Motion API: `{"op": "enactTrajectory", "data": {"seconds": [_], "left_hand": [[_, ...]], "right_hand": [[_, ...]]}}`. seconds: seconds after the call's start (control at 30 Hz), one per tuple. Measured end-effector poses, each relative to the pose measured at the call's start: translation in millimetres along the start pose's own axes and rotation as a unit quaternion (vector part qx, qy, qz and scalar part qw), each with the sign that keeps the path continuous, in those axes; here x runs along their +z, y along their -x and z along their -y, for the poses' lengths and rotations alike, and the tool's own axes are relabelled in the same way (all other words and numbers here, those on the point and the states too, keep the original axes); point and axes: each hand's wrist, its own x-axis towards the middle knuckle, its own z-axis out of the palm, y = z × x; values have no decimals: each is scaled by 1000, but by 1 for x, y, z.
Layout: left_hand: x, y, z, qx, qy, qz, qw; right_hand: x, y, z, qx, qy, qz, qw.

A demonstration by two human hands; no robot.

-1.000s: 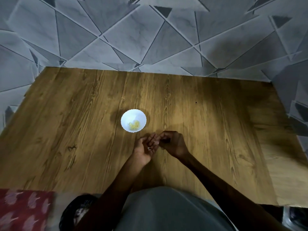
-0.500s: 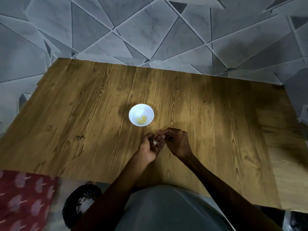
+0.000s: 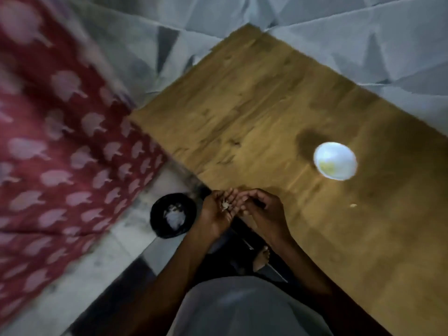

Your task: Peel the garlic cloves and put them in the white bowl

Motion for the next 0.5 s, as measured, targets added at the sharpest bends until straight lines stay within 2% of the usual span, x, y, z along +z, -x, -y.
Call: {"op": "enactTrajectory", "data": {"seconds": [0.13,0.27,0.33,0.5], "left_hand": [[-88,-11,-69,55,49,-53,996],[-183,-65,-123,53,68,-124,989],[-233,-108,-141,45,85,-150,984],[-373,-267,-180,19,129,-153,980]], "right_hand": [[110,-21,-12,32,41,93,994],[217,-45,-50,59,78,126,987],[267,-59,-84,81,80,132,985],[393,-106,-241,137,94,155,974]]}}
